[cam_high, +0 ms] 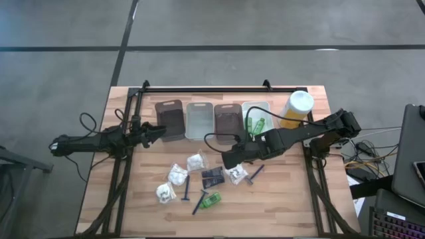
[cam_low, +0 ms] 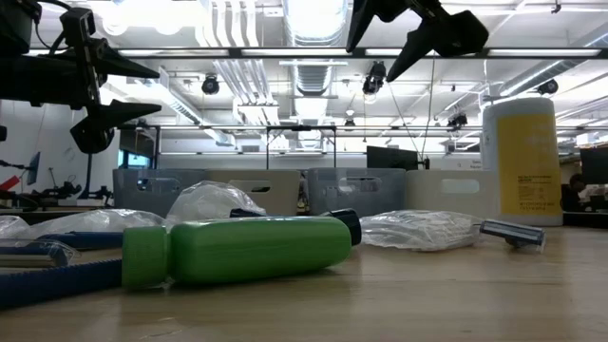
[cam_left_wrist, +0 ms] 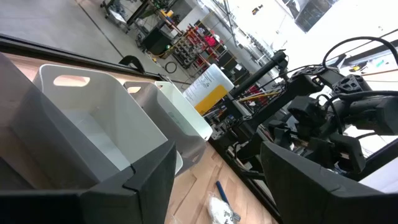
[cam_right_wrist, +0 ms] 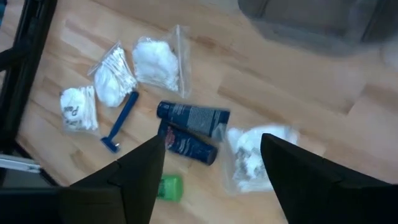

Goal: Pick & Place Travel size toiletries
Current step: Put the white cotton pack into the left black bin

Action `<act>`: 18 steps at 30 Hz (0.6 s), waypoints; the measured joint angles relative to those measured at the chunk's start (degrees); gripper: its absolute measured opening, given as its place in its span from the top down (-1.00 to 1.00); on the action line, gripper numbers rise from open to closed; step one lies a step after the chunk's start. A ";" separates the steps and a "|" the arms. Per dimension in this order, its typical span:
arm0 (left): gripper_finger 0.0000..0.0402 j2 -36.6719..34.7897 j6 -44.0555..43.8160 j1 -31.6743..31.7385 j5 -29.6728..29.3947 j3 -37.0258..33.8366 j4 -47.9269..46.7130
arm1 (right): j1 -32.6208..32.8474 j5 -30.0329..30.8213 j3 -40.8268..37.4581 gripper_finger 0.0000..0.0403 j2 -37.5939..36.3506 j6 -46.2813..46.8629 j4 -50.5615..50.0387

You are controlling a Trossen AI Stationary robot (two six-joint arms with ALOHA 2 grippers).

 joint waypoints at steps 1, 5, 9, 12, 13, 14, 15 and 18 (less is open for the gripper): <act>-0.19 0.00 0.00 -0.01 0.00 0.00 -0.02 | -0.02 0.74 0.00 -0.33 0.01 -1.67 0.00; -0.19 0.00 0.00 0.01 0.00 0.00 0.00 | -0.09 1.19 -0.02 -0.40 0.01 -6.60 0.04; -0.19 0.00 0.00 -0.01 0.00 0.00 0.00 | -0.02 1.20 -0.02 -0.47 0.00 -8.19 0.09; -0.19 0.00 0.00 -0.01 0.00 0.00 0.00 | -0.02 1.20 -0.02 -0.52 0.01 -7.87 0.11; -0.19 0.00 0.01 0.01 0.00 0.00 0.00 | -0.02 1.20 -0.02 -0.54 0.01 -7.89 0.16; -0.19 0.00 0.01 -0.01 0.00 0.01 -0.02 | -0.02 1.20 -0.02 -0.55 0.01 -8.05 0.17; -0.19 0.00 0.01 0.01 0.00 0.00 -0.01 | -0.02 1.20 -0.02 -0.57 0.01 -8.18 0.17; -0.19 0.00 0.00 0.01 0.00 0.00 0.00 | -0.02 1.20 -0.02 -0.62 0.00 -8.08 0.17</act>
